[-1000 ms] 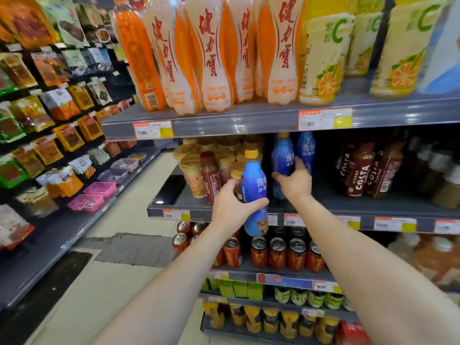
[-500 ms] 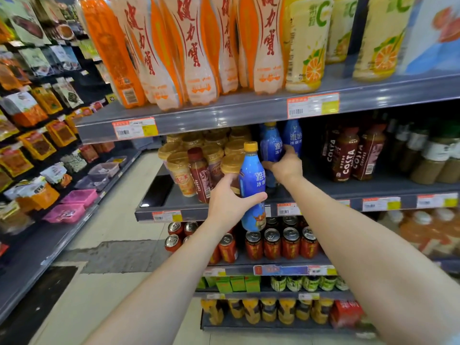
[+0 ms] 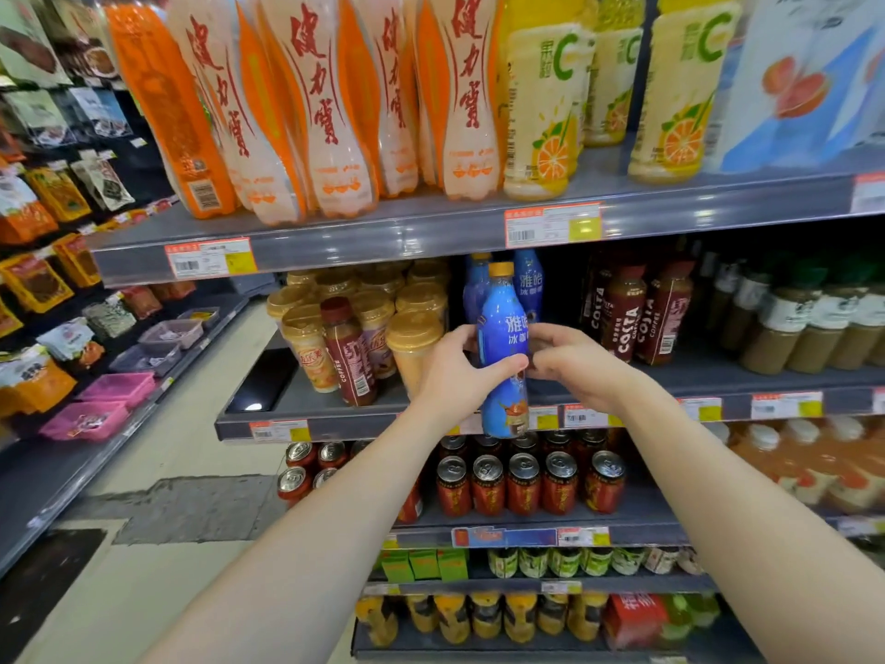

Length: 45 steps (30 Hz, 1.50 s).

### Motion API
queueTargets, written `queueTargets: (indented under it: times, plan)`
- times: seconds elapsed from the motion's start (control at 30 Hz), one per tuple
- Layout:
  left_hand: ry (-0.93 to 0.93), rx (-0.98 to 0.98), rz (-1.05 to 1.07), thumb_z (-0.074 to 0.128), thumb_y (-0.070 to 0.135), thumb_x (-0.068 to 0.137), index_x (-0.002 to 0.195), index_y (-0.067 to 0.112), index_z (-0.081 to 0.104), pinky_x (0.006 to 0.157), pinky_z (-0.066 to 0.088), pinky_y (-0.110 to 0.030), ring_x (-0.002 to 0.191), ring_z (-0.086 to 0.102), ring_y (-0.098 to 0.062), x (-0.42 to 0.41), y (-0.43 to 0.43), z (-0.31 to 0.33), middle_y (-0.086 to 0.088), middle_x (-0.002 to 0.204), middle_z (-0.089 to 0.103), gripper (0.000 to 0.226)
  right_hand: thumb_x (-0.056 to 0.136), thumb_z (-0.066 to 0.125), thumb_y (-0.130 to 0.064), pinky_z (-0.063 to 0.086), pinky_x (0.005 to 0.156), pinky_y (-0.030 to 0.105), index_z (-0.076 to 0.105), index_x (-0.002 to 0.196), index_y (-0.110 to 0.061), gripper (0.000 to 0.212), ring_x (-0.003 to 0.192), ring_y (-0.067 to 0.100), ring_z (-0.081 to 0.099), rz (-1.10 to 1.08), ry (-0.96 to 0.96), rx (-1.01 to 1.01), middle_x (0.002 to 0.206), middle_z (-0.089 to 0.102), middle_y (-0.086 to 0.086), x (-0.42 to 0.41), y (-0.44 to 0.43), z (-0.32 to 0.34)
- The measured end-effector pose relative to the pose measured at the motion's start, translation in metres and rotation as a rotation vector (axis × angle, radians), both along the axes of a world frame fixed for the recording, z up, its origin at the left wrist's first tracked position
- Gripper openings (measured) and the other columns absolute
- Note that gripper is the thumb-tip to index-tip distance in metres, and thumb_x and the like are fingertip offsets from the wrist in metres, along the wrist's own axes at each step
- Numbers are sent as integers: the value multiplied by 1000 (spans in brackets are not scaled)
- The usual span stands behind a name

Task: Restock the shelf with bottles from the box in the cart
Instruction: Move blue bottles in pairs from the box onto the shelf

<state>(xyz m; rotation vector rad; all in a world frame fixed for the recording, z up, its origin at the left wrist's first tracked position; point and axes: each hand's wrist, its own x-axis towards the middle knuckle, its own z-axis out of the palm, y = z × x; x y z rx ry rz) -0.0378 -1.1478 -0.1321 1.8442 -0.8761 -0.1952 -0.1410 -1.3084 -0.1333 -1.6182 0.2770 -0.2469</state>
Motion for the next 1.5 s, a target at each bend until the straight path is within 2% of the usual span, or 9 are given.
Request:
queueTargets:
  times: [0.13,0.27,0.4,0.6,0.7,0.9,1.07,1.23,1.5]
  plan:
    - [-27,-24,9,91,54,65,112,31,70,82,60,-38,89,69,-10,1,-23,2,9,103,71,57,80,69,12,56,88,27,58,131,-16,59,106,14,69,41,-13,-152,115,72,0,-15,-8,12]
    - [1,-53,20,95,43,64,109,30,75,85,60,-37,89,71,-5,7,-40,3,11,95,76,51,67,86,-10,59,88,36,57,131,-21,71,97,9,71,-162,-19,-405,111,73,-6,-4,-17,8]
    - [34,-97,99,97,34,63,116,21,69,80,53,-15,92,66,5,4,-53,1,16,101,71,61,66,86,-17,57,85,28,54,133,-29,75,91,0,68,-315,-38,-522,107,70,-13,7,-20,2]
    - [56,-160,224,88,32,78,100,21,73,67,42,-1,82,62,7,1,-63,-15,8,101,73,29,70,87,-27,57,81,29,58,131,-26,67,89,4,68,-437,-63,-498,103,69,-14,18,-29,-17]
    - [31,-124,187,83,34,85,117,19,72,73,43,0,90,63,10,2,-66,-18,11,105,73,37,73,86,-27,56,82,28,54,135,-25,70,92,8,68,-489,-77,-494,110,69,-10,24,-32,-23]
    - [-70,-94,180,73,29,94,126,17,72,77,40,4,84,57,24,1,-71,-25,11,112,71,34,74,78,-29,58,84,43,50,131,-35,64,94,14,71,-530,-114,-544,109,73,-7,34,-34,-34]
    - [-137,-52,180,65,24,99,132,12,69,76,35,7,85,63,7,2,-75,-24,-3,119,74,36,76,78,-23,57,88,44,48,137,-27,68,99,18,70,-527,-128,-559,113,72,-1,39,-38,-36]
    - [-170,-14,158,61,21,101,136,11,66,78,34,8,99,64,-2,7,-77,-22,-3,128,71,37,78,77,-21,56,89,45,46,138,-28,68,103,20,69,-530,-120,-559,116,70,1,44,-41,-36]
    - [-148,43,107,57,19,102,141,15,62,77,34,8,86,55,19,7,-71,-22,15,113,63,40,79,79,-22,55,92,39,45,140,-26,70,106,16,67,-518,-104,-547,121,69,0,47,-44,-35]
